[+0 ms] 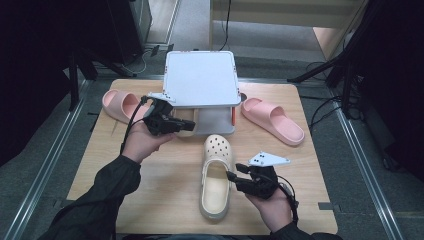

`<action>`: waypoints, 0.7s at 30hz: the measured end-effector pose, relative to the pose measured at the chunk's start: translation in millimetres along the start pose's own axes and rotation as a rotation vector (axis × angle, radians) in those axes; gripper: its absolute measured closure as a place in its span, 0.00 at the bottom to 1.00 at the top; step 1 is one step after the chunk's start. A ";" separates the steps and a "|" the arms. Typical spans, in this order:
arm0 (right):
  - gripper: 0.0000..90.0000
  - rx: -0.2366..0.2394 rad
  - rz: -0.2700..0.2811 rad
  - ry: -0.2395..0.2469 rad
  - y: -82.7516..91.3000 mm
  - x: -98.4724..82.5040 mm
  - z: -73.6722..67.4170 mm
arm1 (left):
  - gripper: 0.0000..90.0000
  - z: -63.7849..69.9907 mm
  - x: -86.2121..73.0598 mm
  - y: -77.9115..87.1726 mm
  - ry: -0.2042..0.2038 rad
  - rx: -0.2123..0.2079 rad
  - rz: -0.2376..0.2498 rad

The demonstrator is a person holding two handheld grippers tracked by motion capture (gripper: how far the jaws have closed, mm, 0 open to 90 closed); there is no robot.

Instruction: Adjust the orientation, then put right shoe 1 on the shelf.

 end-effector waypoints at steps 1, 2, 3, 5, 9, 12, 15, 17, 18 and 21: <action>0.58 0.003 -0.005 -0.006 -1.2 -2.3 -2.0 | 0.96 -1.6 3.8 1.6 -0.001 0.005 0.008; 0.58 0.003 -0.014 -0.010 -2.1 -4.8 -2.8 | 0.96 -3.7 7.1 4.1 -0.008 0.009 0.003; 0.57 0.004 -0.023 -0.020 -2.9 -6.9 -3.5 | 0.96 -6.3 11.0 6.7 -0.009 0.015 0.006; 0.55 0.005 -0.033 -0.043 -4.9 -10.2 -3.6 | 0.96 -12.3 19.0 12.0 -0.001 0.016 0.008; 0.53 0.003 -0.051 -0.080 -8.8 -15.1 -3.9 | 0.95 -26.8 33.4 21.6 0.002 0.043 0.012; 0.51 -0.006 -0.062 -0.071 -13.2 -17.3 -5.4 | 0.95 -36.2 37.4 27.3 0.011 0.058 0.021; 0.50 -0.013 -0.083 -0.070 -19.8 -20.2 -6.9 | 0.95 -45.8 39.5 33.2 0.022 0.070 0.039; 0.51 -0.019 -0.097 -0.072 -26.2 -22.4 -6.8 | 0.95 -52.9 41.0 36.3 0.013 0.088 0.044; 0.52 -0.019 -0.106 -0.079 -27.6 -23.2 -7.0 | 0.95 -55.0 41.3 36.8 0.016 0.089 0.045; 0.53 -0.021 -0.112 -0.082 -32.2 -23.9 -6.8 | 0.95 -64.1 39.0 39.1 0.022 0.107 0.031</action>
Point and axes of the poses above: each handheld gripper's, and its own axes: y roughly backward along the jaws, x roughly out of its top, z roughly to its right, the point moved 9 cm from there along -y, roughly forward along the jaws, and after that the axes turned 15 degrees about -x, right-handed, at the moved point
